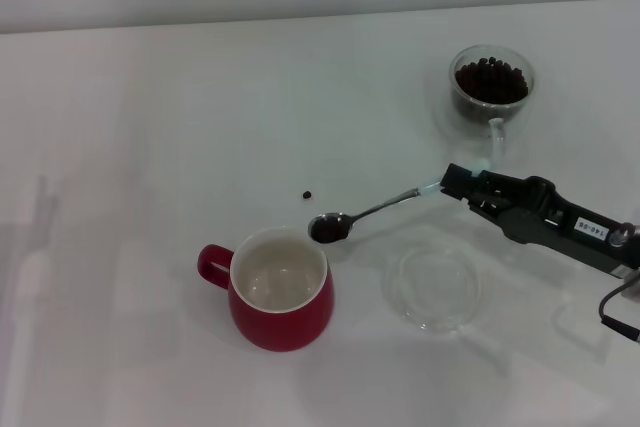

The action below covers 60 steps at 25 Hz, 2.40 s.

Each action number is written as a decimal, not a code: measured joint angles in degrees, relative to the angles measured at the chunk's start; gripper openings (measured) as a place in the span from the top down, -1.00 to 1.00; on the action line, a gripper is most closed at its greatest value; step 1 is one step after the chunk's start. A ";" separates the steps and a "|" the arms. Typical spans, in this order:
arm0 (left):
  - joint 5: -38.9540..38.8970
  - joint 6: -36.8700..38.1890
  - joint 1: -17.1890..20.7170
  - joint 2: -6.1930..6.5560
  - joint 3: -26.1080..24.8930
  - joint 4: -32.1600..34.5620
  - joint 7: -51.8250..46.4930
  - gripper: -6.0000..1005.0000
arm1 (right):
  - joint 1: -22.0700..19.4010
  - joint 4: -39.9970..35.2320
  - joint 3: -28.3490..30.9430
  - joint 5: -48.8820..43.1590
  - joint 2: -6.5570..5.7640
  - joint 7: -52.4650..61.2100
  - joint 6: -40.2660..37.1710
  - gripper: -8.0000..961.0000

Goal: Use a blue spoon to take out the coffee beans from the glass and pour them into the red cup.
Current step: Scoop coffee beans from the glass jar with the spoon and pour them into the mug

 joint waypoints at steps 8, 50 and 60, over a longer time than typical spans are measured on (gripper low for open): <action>-0.21 -0.64 -0.64 0.13 -0.22 -0.01 0.17 -0.59 | 0.38 -2.60 -3.89 1.38 0.15 0.31 2.16 0.63; -0.25 -1.13 -1.04 -0.05 -0.13 -0.42 0.00 -0.59 | 0.82 -6.98 -10.57 3.07 0.12 -9.14 5.77 0.62; 0.08 -1.12 -1.11 -0.05 0.26 -0.27 0.00 -0.59 | 0.72 -6.85 -10.56 3.08 0.12 -14.55 5.22 0.61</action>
